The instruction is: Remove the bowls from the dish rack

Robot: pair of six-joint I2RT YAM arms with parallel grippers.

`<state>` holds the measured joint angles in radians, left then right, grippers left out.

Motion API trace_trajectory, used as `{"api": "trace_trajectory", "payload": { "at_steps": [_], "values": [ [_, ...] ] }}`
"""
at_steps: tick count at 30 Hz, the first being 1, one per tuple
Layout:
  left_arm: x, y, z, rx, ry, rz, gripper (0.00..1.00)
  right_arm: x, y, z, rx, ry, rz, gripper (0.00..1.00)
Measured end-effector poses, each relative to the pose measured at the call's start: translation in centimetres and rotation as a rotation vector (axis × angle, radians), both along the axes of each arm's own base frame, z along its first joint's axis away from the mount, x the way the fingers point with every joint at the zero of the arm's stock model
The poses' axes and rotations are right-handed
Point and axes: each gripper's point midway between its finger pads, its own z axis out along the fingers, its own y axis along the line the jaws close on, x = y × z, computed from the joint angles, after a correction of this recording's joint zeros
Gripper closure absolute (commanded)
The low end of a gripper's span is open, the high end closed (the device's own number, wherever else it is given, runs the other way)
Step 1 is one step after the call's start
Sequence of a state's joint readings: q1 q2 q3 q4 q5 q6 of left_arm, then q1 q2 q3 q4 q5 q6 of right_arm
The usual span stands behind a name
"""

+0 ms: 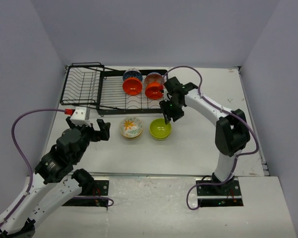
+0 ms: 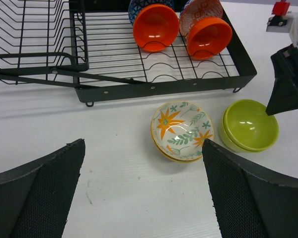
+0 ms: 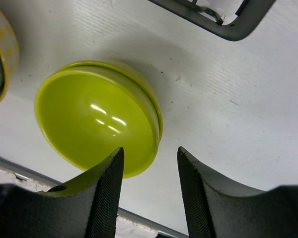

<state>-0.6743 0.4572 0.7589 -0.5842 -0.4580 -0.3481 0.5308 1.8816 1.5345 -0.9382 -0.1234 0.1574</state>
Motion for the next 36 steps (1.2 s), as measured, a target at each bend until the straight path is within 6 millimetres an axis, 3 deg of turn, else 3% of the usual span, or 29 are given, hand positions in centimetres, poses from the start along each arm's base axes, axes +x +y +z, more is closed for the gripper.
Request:
{"api": "trace_trajectory", "payload": {
  "at_steps": [5, 10, 12, 13, 16, 17, 20, 24, 26, 29, 31, 36],
  "values": [
    [0.2, 0.1, -0.3, -0.001, 0.018, 0.022, 0.0, 0.2, -0.4, 3.0, 0.022, -0.089, -0.009, 0.5],
    [1.5, -1.4, -0.5, -0.069, 0.092, 0.057, 0.0, -1.0, -1.7, 5.2, 0.045, -0.176, -0.038, 0.43],
    [2.1, -2.3, -0.7, -0.125, 0.118, 0.078, 0.0, -2.0, -2.5, 6.5, 0.071, -0.234, -0.063, 0.37],
    [2.6, -2.8, -0.8, -0.159, 0.13, 0.088, 0.0, -2.5, -2.9, 7.4, 0.095, -0.271, -0.077, 0.27],
    [4.1, -4.9, -1.0, -0.265, 0.156, 0.105, 0.0, -3.6, -3.8, 10.2, 0.192, -0.423, -0.14, 0.13],
    [5.0, -5.8, -1.0, -0.298, 0.162, 0.106, 0.0, -4.0, -4.0, 11.4, 0.247, -0.487, -0.168, 0.03],
    [8.0, -8.7, -1.2, -0.366, 0.187, 0.124, 0.0, -5.7, -4.7, 14.2, 0.425, -0.651, -0.239, 0.01],
    [13.9, -12.5, -1.7, -0.406, 0.236, 0.231, 0.0, -8.5, -5.8, 16.3, 0.649, -0.785, -0.335, 0.01],
    [16.4, -13.6, -2.1, -0.465, 0.25, 0.294, 0.05, -9.5, -6.6, 17.3, 0.725, -0.841, -0.374, 0.01],
    [19.5, -13.8, -3.3, -0.546, 0.268, 0.364, 0.05, -10.4, -7.6, 19.2, 0.794, -0.916, -0.408, 0.01],
    [21.8, -13.0, -4.3, -0.59, 0.288, 0.411, 0.0, -10.8, -8.2, 20.1, 0.818, -0.954, -0.423, 0.01],
    [28.3, -11.9, -6.5, -0.7, 0.346, 0.476, 0.0, -11.1, -9.1, 20.3, 0.831, -0.997, -0.45, 0.01]
  ]
}}
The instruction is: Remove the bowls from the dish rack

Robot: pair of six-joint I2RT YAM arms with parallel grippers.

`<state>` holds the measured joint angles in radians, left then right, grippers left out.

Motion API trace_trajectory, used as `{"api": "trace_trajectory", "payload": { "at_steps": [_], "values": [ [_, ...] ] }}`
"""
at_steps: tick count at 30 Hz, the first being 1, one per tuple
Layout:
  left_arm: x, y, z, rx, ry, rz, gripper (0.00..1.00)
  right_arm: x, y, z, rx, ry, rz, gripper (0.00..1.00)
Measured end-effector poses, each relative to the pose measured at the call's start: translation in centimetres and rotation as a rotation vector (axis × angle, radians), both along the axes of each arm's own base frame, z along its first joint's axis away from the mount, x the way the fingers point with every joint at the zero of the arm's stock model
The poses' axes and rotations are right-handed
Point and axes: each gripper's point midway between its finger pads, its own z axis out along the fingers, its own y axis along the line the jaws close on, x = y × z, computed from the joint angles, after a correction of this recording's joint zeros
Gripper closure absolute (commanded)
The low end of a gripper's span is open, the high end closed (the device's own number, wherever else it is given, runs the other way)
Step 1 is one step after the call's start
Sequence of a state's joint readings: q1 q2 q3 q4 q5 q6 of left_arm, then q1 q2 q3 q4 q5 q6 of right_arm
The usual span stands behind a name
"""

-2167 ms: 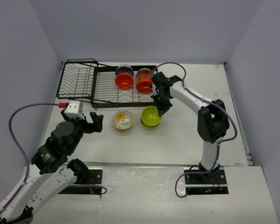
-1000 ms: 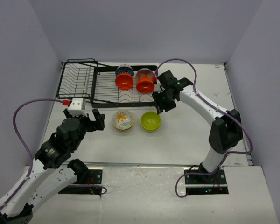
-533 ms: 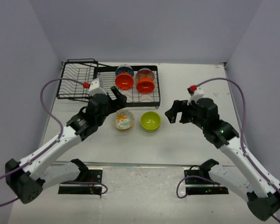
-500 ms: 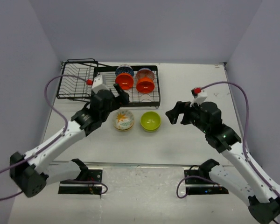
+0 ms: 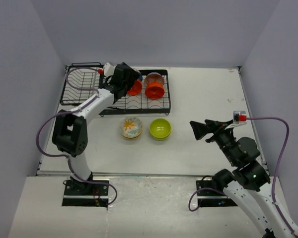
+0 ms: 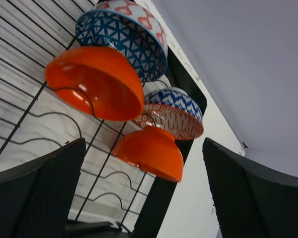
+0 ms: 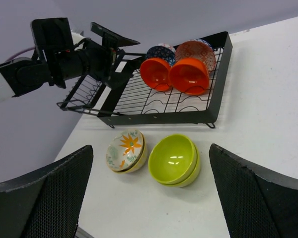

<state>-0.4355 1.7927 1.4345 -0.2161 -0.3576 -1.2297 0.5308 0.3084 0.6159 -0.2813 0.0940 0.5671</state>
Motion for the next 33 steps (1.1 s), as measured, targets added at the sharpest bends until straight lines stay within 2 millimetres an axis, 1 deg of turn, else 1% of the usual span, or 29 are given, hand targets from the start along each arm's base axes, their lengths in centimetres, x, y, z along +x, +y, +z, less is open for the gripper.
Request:
{"api": "trace_trajectory", "payload": {
  "at_steps": [2, 4, 8, 10, 11, 12, 13, 15, 16, 18, 20, 21, 22, 24, 26, 28, 29, 32, 33],
  "values": [
    [1.9, 0.5, -1.3, -0.027, 0.019, 0.018, 0.0, 0.2, -0.2, -0.1, 0.0, -0.002, -0.013, 0.01],
    [3.2, 0.9, -2.9, -0.04, 0.04, 0.036, 0.0, 0.4, -0.2, -0.5, -0.003, 0.003, -0.021, 0.01],
    [4.9, 0.9, -5.4, -0.058, 0.077, 0.053, 0.02, 0.6, -0.1, -1.4, -0.018, 0.023, -0.02, 0.01],
    [5.5, 0.8, -6.1, -0.067, 0.077, 0.061, 0.08, 0.7, 0.0, -1.6, -0.024, 0.027, -0.02, 0.01],
    [5.7, 0.8, -6.3, -0.07, 0.073, 0.063, 0.09, 0.7, 0.0, -1.6, -0.025, 0.025, -0.02, 0.01],
    [5.9, 0.7, -6.6, -0.073, 0.072, 0.065, 0.13, 0.7, -0.1, -1.6, -0.026, 0.024, -0.02, 0.01],
    [6.2, 0.7, -6.6, -0.077, 0.064, 0.068, 0.17, 0.7, -0.1, -1.5, -0.026, 0.022, -0.02, 0.01],
    [6.6, 0.6, -6.7, -0.087, 0.05, 0.076, 0.21, 0.7, -0.1, -1.5, -0.029, 0.018, -0.022, 0.01],
    [6.8, 0.5, -6.7, -0.09, 0.041, 0.077, 0.25, 0.7, -0.1, -1.5, -0.03, 0.016, -0.024, 0.01],
    [7.2, 0.4, -6.6, -0.098, 0.025, 0.079, 0.26, 0.7, -0.2, -1.4, -0.03, 0.011, -0.025, 0.01],
    [7.6, 0.3, -6.3, -0.106, 0.005, 0.078, 0.3, 0.6, -0.2, -1.3, -0.032, 0.005, -0.023, 0.01],
    [7.7, 0.2, -6.2, -0.11, -0.007, 0.078, 0.34, 0.6, -0.2, -1.2, -0.032, 0.002, -0.022, 0.01],
    [7.9, 0.2, -6.1, -0.113, -0.017, 0.078, 0.35, 0.5, -0.2, -1.2, -0.032, 0.0, -0.02, 0.01],
    [8.0, 0.2, -6.0, -0.115, -0.03, 0.077, 0.43, 0.5, -0.2, -1.1, -0.031, -0.005, -0.019, 0.01],
    [8.1, 0.2, -6.0, -0.118, -0.04, 0.078, 0.44, 0.4, -0.3, -1.1, -0.032, -0.009, -0.019, 0.01],
    [8.0, 0.2, -6.2, -0.12, -0.043, 0.078, 0.48, 0.3, -0.3, -1.1, -0.031, -0.013, -0.019, 0.01],
    [8.0, 0.2, -6.4, -0.119, -0.041, 0.078, 0.52, 0.3, -0.3, -1.1, -0.031, -0.014, -0.019, 0.01],
    [7.9, 0.2, -6.8, -0.119, -0.038, 0.077, 0.61, 0.2, -0.4, -1.2, -0.032, -0.017, -0.02, 0.01],
    [7.9, 0.2, -6.8, -0.119, -0.038, 0.077, 0.62, 0.2, -0.4, -1.2, -0.031, -0.018, -0.02, 0.01]
  ]
}}
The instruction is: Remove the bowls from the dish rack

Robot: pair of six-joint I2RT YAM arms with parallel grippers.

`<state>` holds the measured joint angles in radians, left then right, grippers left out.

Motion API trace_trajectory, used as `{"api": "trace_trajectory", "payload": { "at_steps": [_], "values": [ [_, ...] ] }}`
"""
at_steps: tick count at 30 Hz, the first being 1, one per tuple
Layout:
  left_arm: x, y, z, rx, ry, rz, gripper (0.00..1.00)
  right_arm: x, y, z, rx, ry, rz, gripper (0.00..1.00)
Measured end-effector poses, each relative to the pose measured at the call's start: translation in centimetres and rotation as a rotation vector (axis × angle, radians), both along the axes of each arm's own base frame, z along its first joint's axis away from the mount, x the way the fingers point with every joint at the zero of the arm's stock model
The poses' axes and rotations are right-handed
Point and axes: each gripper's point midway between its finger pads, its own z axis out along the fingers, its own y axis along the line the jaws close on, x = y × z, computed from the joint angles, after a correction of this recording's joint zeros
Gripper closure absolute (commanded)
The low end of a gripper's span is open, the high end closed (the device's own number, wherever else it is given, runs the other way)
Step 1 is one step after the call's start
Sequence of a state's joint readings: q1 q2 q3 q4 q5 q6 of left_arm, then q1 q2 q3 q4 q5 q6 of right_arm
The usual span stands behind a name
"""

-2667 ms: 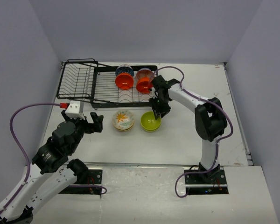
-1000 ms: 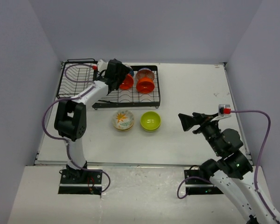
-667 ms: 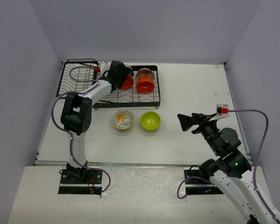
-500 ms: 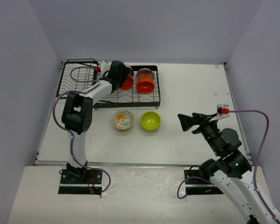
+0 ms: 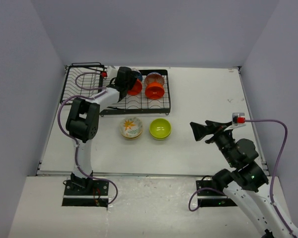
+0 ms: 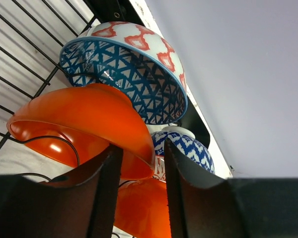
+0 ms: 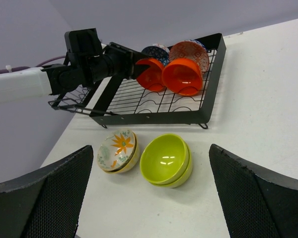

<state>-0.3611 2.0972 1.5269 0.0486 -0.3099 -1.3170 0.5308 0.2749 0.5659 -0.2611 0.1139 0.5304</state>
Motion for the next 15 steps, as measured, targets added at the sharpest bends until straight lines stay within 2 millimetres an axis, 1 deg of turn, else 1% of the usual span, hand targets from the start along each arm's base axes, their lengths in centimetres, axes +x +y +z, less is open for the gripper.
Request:
{"api": "trace_trajectory", "payload": {
  "at_steps": [1, 2, 5, 6, 9, 10, 11, 13, 14, 15],
  "values": [
    [0.0, 0.0, -0.1, 0.0, 0.0, 0.0, 0.62, 0.0, 0.0, 0.0, 0.0, -0.001, 0.0, 0.01],
    [-0.1, 0.0, -0.1, 0.0, 0.001, 0.001, 0.66, 0.0, 0.0, 0.1, 0.001, -0.003, 0.0, 0.01],
    [-0.1, 0.0, -0.5, -0.01, 0.001, 0.005, 0.68, 0.0, 0.0, 0.0, -0.004, -0.003, -0.002, 0.01],
    [-0.1, 0.0, -0.5, -0.012, -0.002, 0.006, 0.71, 0.0, -0.1, 0.0, -0.005, -0.005, -0.003, 0.01],
    [0.2, -0.2, -0.5, -0.029, -0.012, 0.009, 0.75, 0.1, -0.1, -0.1, -0.008, -0.006, -0.005, 0.01],
    [0.3, -0.2, -0.5, -0.034, -0.017, 0.009, 0.81, 0.0, -0.1, -0.1, -0.008, -0.009, -0.006, 0.01],
    [0.4, -0.3, -0.4, -0.043, -0.021, 0.01, 0.83, 0.1, -0.2, -0.2, -0.009, -0.01, -0.008, 0.01],
    [0.4, -0.8, -0.3, -0.058, -0.025, -0.002, 0.9, 0.0, -0.3, -0.2, -0.01, -0.013, -0.011, 0.01],
    [0.3, -1.1, -0.3, -0.068, -0.025, -0.008, 0.96, 0.1, -0.3, -0.2, -0.01, -0.013, -0.013, 0.01],
    [0.2, -1.5, -0.3, -0.077, -0.023, -0.016, 0.98, 0.1, -0.4, -0.2, -0.011, -0.014, -0.017, 0.01]
  ]
}}
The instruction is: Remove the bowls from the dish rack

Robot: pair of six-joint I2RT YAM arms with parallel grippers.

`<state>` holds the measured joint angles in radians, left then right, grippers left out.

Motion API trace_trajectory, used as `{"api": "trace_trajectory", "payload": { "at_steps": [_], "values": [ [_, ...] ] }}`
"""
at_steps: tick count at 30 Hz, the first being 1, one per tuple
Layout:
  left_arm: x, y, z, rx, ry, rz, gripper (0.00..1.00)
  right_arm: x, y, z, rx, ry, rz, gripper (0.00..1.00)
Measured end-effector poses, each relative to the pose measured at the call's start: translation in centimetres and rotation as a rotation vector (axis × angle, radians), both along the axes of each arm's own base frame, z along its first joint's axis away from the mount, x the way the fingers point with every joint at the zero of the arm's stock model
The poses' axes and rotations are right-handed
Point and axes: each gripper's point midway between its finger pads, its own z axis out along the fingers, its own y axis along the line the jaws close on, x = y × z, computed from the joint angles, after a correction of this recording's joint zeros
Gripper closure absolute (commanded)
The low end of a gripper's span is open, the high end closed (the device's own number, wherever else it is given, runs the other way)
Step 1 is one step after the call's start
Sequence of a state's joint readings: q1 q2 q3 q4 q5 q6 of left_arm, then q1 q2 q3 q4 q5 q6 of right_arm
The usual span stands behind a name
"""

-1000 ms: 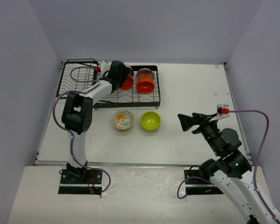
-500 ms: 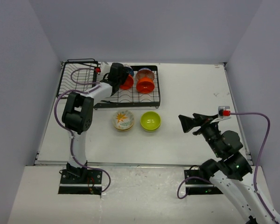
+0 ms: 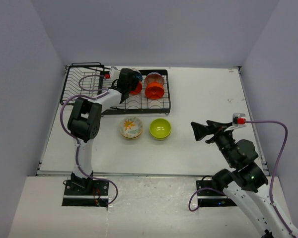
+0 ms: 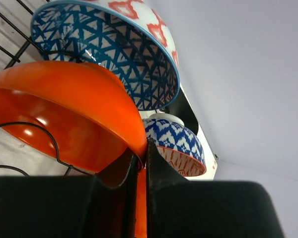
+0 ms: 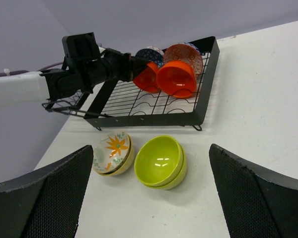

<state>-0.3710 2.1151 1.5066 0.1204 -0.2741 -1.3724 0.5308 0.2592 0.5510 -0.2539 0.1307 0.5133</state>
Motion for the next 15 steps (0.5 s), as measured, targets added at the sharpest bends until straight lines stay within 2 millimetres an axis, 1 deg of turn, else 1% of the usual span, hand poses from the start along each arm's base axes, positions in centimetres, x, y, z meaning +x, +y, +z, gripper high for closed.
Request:
{"api": "trace_trajectory", "payload": {
  "at_steps": [2, 10, 15],
  "values": [
    [-0.2, -0.48, -0.05, -0.003, 0.003, -0.011, 1.0, 0.07, -0.11, -0.04, -0.001, 0.0, -0.007, 0.01],
    [-0.29, -0.52, -0.12, 0.002, -0.009, -0.007, 1.0, 0.12, -0.13, -0.16, -0.004, 0.002, -0.009, 0.01],
    [-0.74, -0.63, -0.18, 0.024, -0.021, 0.006, 1.0, 0.12, -0.13, -0.14, -0.003, 0.001, -0.009, 0.01]
  ]
}}
